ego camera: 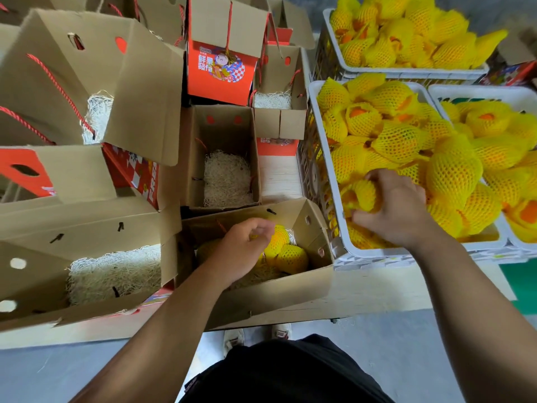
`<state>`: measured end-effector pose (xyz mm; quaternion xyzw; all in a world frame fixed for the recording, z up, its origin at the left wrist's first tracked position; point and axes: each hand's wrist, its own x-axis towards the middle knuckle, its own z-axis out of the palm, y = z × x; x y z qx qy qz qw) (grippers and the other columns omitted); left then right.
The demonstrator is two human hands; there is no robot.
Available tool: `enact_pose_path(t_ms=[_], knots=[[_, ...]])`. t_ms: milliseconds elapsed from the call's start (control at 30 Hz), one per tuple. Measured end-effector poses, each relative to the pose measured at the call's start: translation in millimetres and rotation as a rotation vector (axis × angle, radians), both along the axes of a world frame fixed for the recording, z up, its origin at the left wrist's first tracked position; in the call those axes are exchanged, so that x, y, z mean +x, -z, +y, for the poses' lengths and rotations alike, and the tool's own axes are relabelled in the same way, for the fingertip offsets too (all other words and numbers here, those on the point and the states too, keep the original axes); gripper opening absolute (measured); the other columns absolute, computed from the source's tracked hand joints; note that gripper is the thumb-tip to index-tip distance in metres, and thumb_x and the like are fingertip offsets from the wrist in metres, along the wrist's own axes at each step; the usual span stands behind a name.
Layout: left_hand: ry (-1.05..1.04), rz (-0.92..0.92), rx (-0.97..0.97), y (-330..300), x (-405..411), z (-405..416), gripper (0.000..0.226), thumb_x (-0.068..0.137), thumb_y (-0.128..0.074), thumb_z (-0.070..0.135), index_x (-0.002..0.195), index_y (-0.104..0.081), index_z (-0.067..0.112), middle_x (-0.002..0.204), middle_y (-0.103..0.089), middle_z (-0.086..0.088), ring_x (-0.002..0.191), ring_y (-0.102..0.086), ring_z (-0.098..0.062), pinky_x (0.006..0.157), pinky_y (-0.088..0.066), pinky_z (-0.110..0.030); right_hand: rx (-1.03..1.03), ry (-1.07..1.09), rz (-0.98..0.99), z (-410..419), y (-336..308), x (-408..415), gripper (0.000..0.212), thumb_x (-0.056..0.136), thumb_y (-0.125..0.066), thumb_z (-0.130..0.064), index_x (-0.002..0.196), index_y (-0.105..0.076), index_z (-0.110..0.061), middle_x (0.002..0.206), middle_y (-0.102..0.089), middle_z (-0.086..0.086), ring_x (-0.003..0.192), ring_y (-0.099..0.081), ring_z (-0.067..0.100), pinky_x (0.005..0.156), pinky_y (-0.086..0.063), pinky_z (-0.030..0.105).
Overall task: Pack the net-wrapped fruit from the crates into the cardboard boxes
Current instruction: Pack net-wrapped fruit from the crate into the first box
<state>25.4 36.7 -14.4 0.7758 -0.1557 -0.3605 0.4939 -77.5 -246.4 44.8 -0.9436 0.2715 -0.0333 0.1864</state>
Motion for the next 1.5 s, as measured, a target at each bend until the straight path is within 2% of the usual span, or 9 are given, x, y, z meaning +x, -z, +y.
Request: enact_pose_path(t_ms=[267, 467, 633, 833, 1000, 1100, 1300, 1400, 1500], knots=[[-0.148, 0.334, -0.425, -27, -4, -17, 0.041, 0.103, -0.058, 0.046, 0.143, -0.053, 0.038, 0.137, -0.065, 0.012, 0.122, -0.065, -0.009, 0.108, -0.047, -0.032, 0.274, -0.168, -0.208, 88, -2, 40, 0.077, 0.066, -0.071, -0.062, 0.132, -0.052, -0.027, 0.121, -0.053, -0.001, 0.106, -0.057, 0.012, 0.087, -0.049, 0.031], [-0.426, 0.222, -0.313, -18, 5, 15, 0.045, 0.086, -0.073, 0.054, 0.128, -0.058, 0.052, 0.112, -0.069, 0.024, 0.105, -0.069, -0.004, 0.075, -0.057, -0.023, 0.878, -0.188, 0.108, 127, 17, 57, 0.076, 0.061, -0.083, -0.064, 0.128, -0.051, -0.051, 0.105, -0.066, -0.030, 0.103, -0.063, -0.008, 0.083, -0.058, 0.019], [-0.487, 0.298, -0.258, -5, 6, 32, 0.023, 0.091, -0.070, 0.050, 0.114, -0.068, 0.048, 0.106, -0.075, 0.013, 0.100, -0.073, -0.012, 0.077, -0.061, -0.030, 1.060, -0.082, 0.183, 147, 36, 68, 0.068, 0.055, -0.088, -0.057, 0.115, -0.058, -0.039, 0.110, -0.071, 0.002, 0.103, -0.070, 0.024, 0.085, -0.062, 0.046], [-0.243, 0.184, 0.067, 6, 7, 39, 0.035, 0.107, -0.044, 0.039, 0.141, -0.054, 0.034, 0.132, -0.061, 0.003, 0.113, -0.062, -0.015, 0.102, -0.052, -0.040, 0.887, -0.083, 0.392, 143, 69, 64, 0.053, 0.070, -0.088, -0.040, 0.115, -0.065, -0.028, 0.097, -0.072, -0.001, 0.088, -0.071, 0.015, 0.068, -0.060, 0.026], [0.133, -0.067, 0.515, 22, 5, 39, 0.036, 0.107, -0.045, 0.028, 0.140, -0.057, 0.022, 0.132, -0.061, -0.005, 0.116, -0.060, -0.025, 0.102, -0.052, -0.042, 0.384, -0.242, 0.735, 144, 102, 70, 0.098, 0.075, -0.076, -0.067, 0.153, -0.038, -0.023, 0.148, -0.053, 0.008, 0.131, -0.053, 0.028, 0.103, -0.044, 0.029], [0.443, -0.040, 0.727, 31, 6, 29, 0.031, 0.106, -0.047, 0.020, 0.128, -0.066, 0.012, 0.127, -0.065, -0.015, 0.112, -0.061, -0.031, 0.101, -0.051, -0.042, 0.181, -0.408, 0.825, 157, 110, 77, 0.097, 0.082, -0.061, -0.074, 0.156, -0.030, -0.018, 0.150, -0.050, 0.011, 0.133, -0.051, 0.032, 0.099, -0.041, 0.029], [0.698, 0.014, 0.803, 38, 13, 14, 0.038, 0.103, -0.050, 0.021, 0.136, -0.061, 0.008, 0.136, -0.061, -0.018, 0.117, -0.060, -0.035, 0.096, -0.048, -0.039, 0.101, -0.587, 1.143, 161, 107, 82, 0.090, 0.083, -0.023, -0.071, 0.160, -0.022, -0.024, 0.171, -0.007, 0.003, 0.157, 0.002, 0.036, 0.119, -0.021, 0.061], [0.653, 0.045, 0.780, 49, 10, 14, 0.037, 0.103, -0.054, 0.028, 0.134, -0.063, 0.011, 0.135, -0.062, -0.015, 0.115, -0.060, -0.033, 0.104, -0.048, -0.045, 0.078, -0.546, 1.071, 159, 108, 81, 0.052, 0.104, -0.038, -0.039, 0.145, -0.051, -0.009, 0.156, -0.042, 0.016, 0.145, -0.038, 0.034, 0.106, -0.038, 0.036], [0.503, 0.042, 0.630, 50, 10, 13, 0.027, 0.102, -0.056, 0.030, 0.117, -0.069, 0.012, 0.118, -0.067, -0.011, 0.093, -0.060, -0.026, 0.091, -0.047, -0.036, 0.069, -0.544, 1.029, 165, 116, 80, 0.037, 0.103, -0.047, -0.014, 0.138, -0.058, -0.008, 0.144, -0.056, 0.014, 0.130, -0.054, 0.033, 0.108, -0.045, 0.038]])
